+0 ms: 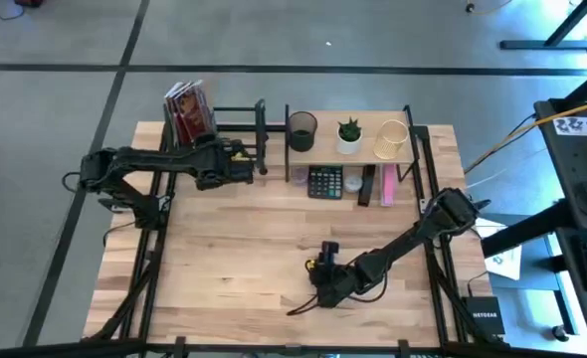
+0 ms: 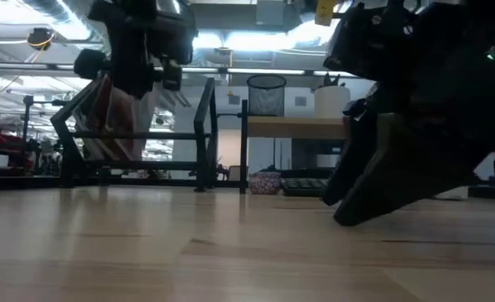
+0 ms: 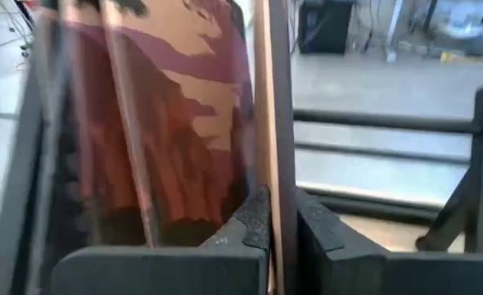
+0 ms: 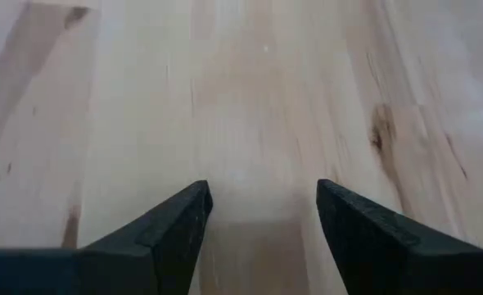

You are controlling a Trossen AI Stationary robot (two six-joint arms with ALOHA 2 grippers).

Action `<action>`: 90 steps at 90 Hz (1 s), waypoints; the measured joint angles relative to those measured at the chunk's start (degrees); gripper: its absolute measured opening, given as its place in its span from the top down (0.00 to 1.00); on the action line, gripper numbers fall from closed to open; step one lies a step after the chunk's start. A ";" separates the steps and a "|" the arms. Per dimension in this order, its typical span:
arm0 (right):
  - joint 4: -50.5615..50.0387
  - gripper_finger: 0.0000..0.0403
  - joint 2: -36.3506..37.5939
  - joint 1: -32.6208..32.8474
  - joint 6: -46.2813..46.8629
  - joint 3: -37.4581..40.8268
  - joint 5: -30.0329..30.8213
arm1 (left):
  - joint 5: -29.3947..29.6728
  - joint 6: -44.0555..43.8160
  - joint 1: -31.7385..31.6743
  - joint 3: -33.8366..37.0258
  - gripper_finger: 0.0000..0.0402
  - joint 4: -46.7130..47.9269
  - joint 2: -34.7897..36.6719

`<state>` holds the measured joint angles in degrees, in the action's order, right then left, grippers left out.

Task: Stock shelves
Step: Put the green book on the book shelf

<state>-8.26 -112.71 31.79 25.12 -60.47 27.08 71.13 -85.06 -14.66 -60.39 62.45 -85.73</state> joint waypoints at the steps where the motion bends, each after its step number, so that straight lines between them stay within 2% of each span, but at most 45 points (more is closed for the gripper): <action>1: 0.12 0.46 0.00 -0.04 -0.01 0.00 -0.13 | -0.03 0.86 -0.20 0.03 1.00 -0.66 0.00; 15: 1.05 0.46 -0.02 -0.65 -0.09 0.00 -1.07 | 1.35 7.29 -2.13 0.07 1.00 -7.57 0.00; 34: 1.06 0.46 -0.02 -0.76 -0.04 0.00 -1.56 | 3.42 7.53 -4.02 1.14 1.00 -10.89 0.00; 57: 1.04 0.46 0.04 -0.74 -0.02 -0.04 -1.62 | -0.92 14.13 -4.80 7.85 1.00 -22.91 -0.04; 90: 1.23 0.46 0.11 -0.74 0.07 -0.09 -2.28 | -3.84 14.98 -5.02 8.03 0.92 -20.43 0.32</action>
<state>-7.03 -112.60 31.05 25.19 -60.55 24.79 67.29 -70.08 -19.68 -52.36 42.03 -85.42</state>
